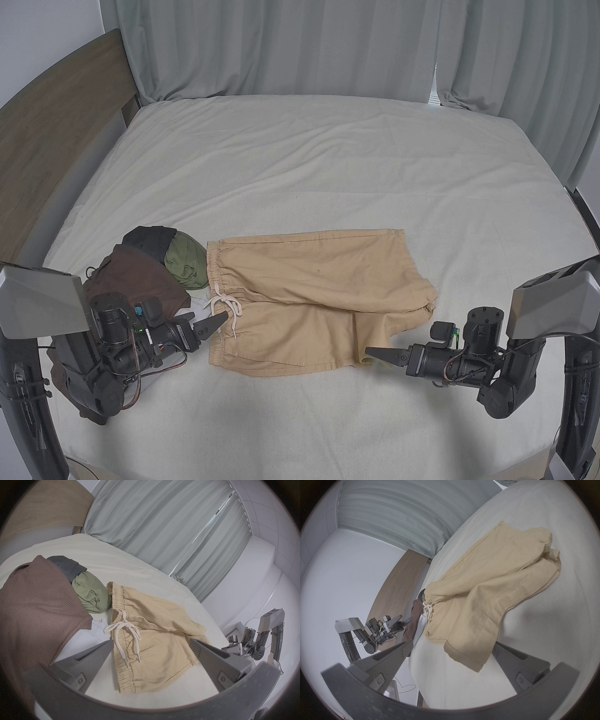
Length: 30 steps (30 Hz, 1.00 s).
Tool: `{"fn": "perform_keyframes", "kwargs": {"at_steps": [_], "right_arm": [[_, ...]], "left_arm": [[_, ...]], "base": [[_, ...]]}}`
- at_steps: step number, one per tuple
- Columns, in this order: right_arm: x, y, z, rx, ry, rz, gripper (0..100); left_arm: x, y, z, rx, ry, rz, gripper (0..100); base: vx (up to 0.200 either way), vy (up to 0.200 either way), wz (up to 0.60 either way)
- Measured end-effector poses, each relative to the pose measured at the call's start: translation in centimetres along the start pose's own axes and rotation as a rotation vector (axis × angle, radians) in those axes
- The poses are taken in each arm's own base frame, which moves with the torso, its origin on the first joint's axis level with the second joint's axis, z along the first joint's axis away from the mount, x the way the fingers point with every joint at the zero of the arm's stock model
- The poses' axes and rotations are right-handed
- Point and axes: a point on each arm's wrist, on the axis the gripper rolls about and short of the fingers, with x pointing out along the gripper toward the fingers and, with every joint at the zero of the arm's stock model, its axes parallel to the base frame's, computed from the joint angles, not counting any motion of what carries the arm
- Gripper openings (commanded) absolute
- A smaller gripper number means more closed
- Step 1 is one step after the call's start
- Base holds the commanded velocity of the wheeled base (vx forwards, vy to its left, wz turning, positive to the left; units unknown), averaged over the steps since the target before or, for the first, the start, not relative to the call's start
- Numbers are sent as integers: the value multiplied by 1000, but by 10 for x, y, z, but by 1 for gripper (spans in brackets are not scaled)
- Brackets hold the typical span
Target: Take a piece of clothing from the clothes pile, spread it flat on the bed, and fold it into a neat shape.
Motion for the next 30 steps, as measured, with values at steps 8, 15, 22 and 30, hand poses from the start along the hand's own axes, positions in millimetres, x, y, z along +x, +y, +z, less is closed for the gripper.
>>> {"fn": "perform_keyframes", "kwargs": {"at_steps": [8,15,22,30], "right_arm": [[-1,-2,2,1,-10,-11,0],[-3,-6,4,2,-66,-86,0],[-15,-21,8,-20,-99,-168,0],[-35,-52,12,-105,-116,-274,0]], "left_arm": [[0,0,0,0,0,1,100],[0,0,0,2,0,1,100],[1,1,-2,23,8,2,100],[2,2,-6,21,20,6,100]], "base": [[0,0,0],[0,0,0],[0,0,0],[0,0,0]]}}
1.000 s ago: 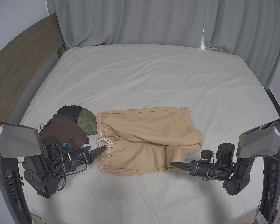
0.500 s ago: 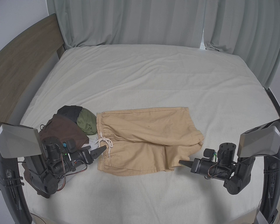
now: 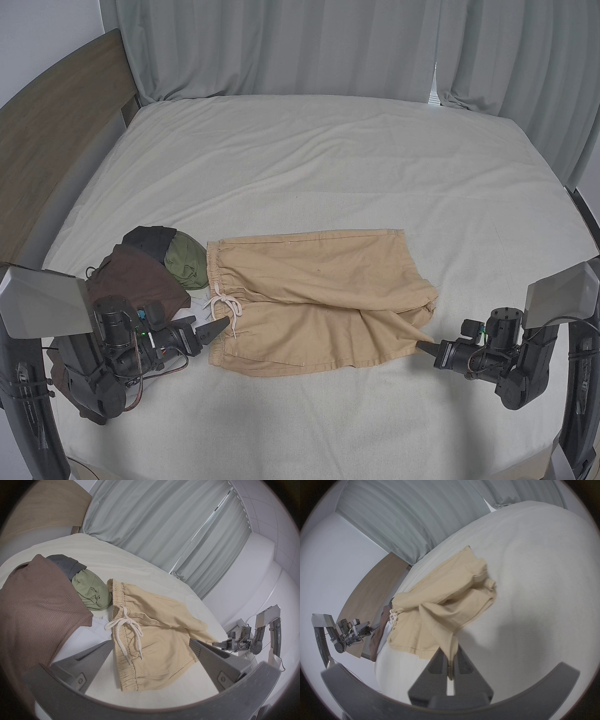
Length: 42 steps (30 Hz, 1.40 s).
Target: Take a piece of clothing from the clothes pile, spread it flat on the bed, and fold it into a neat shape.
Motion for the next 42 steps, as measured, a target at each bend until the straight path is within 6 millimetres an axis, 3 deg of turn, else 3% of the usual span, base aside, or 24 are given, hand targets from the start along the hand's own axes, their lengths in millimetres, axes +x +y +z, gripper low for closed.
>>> {"fn": "perform_keyframes", "kwargs": {"at_steps": [10,41,42], "right_arm": [[-6,-22,3,24,-22,-58,0],[-3,-22,6,17,-32,-53,0],[-3,-22,6,17,-32,-53,0]], "left_arm": [[5,7,-14,-18,43,16,100],[31,27,-62,-66,163,44,100],[31,27,-62,-67,164,44,0]], "base": [[0,0,0],[0,0,0],[0,0,0]]}}
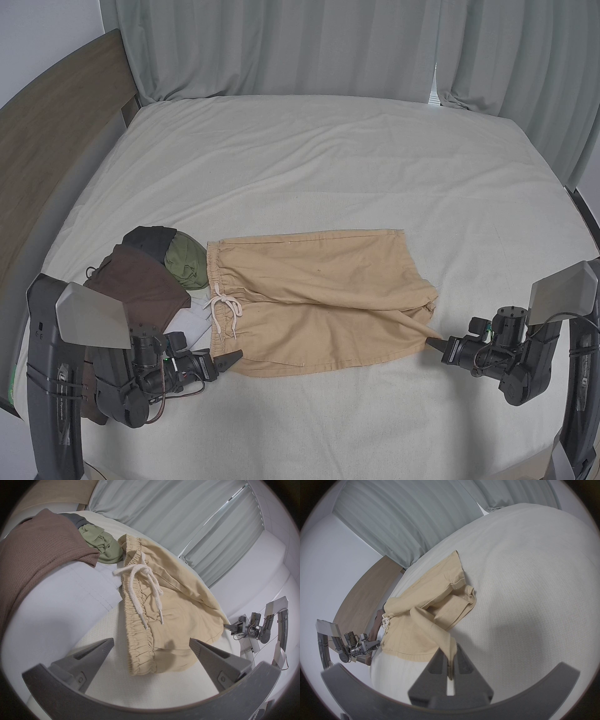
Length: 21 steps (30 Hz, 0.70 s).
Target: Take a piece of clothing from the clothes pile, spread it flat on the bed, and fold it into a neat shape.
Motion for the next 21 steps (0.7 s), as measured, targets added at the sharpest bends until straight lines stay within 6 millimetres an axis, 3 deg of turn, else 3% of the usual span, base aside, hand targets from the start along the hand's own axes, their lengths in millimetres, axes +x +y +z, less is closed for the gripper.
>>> {"fn": "perform_keyframes", "kwargs": {"at_steps": [13,21], "right_arm": [[-3,1,-2,-4,9,-4,0],[-16,1,-14,-61,68,-19,0]], "left_arm": [[3,1,-5,-7,16,2,0],[-14,4,7,-4,-3,-10,0]], "base": [[0,0,0],[0,0,0]]}}
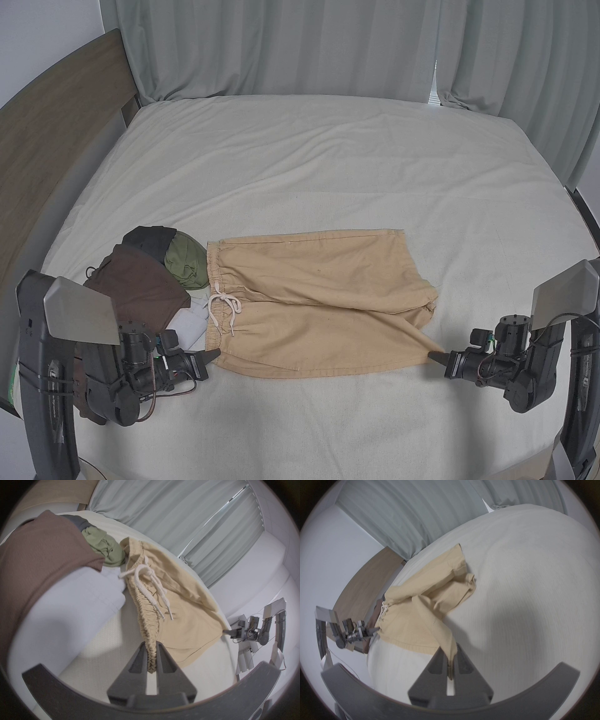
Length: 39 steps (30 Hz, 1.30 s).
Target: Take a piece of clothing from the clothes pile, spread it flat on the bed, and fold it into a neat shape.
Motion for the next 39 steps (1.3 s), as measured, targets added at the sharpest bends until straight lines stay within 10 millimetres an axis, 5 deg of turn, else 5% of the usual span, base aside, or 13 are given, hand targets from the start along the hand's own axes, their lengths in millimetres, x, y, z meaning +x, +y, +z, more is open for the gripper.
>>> {"fn": "perform_keyframes", "kwargs": {"at_steps": [13,39], "right_arm": [[-25,5,-28,-27,141,11,0],[-48,8,-43,-32,230,12,0]], "left_arm": [[-44,-6,0,30,57,-56,0],[-52,5,-24,72,155,-39,0]], "base": [[0,0,0],[0,0,0]]}}
